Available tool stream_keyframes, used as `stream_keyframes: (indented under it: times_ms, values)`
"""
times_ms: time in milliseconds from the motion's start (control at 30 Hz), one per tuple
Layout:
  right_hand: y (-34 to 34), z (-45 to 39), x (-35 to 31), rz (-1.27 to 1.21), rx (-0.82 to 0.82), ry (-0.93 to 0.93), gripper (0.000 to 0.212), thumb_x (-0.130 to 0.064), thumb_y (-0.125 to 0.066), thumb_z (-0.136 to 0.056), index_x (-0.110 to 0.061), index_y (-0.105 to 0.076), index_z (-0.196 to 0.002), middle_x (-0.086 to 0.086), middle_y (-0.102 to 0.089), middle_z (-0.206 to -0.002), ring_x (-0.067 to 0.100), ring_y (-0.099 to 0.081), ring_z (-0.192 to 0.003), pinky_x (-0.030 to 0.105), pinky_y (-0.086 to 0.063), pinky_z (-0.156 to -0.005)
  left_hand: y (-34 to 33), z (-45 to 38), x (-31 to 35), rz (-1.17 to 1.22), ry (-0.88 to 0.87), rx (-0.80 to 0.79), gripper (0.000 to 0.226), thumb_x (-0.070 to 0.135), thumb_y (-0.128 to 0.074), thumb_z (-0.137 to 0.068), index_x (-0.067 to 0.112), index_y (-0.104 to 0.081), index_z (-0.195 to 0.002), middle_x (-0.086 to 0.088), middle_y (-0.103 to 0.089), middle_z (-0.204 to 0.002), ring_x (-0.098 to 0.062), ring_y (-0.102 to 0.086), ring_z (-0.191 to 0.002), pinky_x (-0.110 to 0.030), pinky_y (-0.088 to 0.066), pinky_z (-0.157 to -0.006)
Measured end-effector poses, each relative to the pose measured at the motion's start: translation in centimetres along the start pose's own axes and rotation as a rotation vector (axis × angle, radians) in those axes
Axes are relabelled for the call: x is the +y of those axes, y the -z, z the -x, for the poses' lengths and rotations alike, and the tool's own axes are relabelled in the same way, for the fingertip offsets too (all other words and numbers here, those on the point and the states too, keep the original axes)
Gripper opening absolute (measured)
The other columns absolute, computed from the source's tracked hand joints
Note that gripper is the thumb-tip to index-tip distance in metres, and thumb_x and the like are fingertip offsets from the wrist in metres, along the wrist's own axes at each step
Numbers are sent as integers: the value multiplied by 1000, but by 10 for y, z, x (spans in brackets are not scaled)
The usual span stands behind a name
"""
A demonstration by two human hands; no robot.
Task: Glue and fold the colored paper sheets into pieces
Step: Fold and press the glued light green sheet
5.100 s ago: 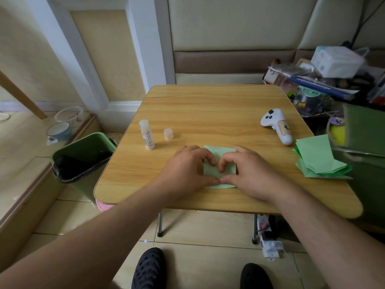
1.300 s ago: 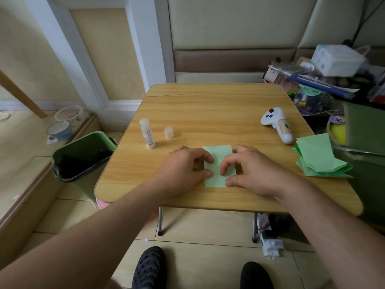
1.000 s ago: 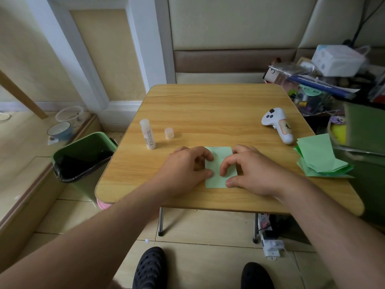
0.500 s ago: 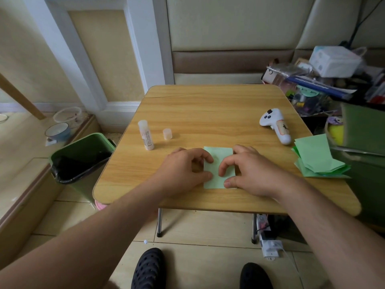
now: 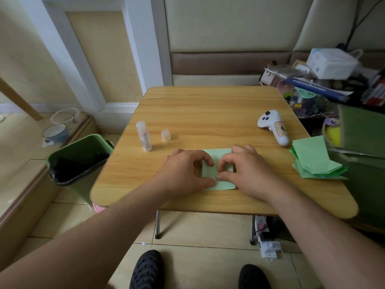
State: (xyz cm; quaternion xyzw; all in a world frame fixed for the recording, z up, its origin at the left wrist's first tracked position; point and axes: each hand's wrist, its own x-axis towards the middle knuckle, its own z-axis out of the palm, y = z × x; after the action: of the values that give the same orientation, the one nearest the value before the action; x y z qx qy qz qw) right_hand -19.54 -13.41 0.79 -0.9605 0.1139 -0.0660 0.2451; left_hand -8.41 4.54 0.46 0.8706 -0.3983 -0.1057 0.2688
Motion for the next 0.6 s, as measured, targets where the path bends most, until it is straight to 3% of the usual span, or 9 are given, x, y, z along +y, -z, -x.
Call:
stream_keyframes:
  times_ms: [200, 333, 433, 600]
  values:
    - [-1, -1, 0, -33, 11, 4, 16, -44, -82, -84, -41, -70, -93, -18, -47, -90, 9, -36, -105, 42, -40, -99, -2, -2, 1, 50, 8, 18, 50, 71, -75, -65, 54, -56, -107, 20, -60, -95, -12, -52, -107, -44, -47, -99]
    - [0, -2, -1, -44, 14, -8, 21, -43, -86, -79, -41, -70, -93, -15, -57, -103, 15, -42, -114, 43, -40, -103, -1, -6, 0, 62, 2, 52, 49, 53, -86, -70, 55, -55, -108, 21, -62, -96, -13, -54, -106, -45, -47, -98]
    - [1, -2, 1, -51, 19, -10, 25, -41, -87, -78, -45, -65, -87, -18, -52, -93, 13, -42, -106, 44, -42, -100, 1, -6, -2, 54, 3, 48, 46, 47, -89, -71, 53, -58, -104, 24, -62, -95, -13, -54, -105, -46, -47, -98]
    - [6, -1, 10, -58, 19, -25, 24, -40, -85, -80, -46, -62, -84, -23, -56, -96, 10, -44, -107, 47, -42, -101, 1, -6, 0, 22, -6, 42, 42, 43, -89, -73, 50, -60, -102, 26, -59, -91, -10, -55, -101, -40, -47, -97]
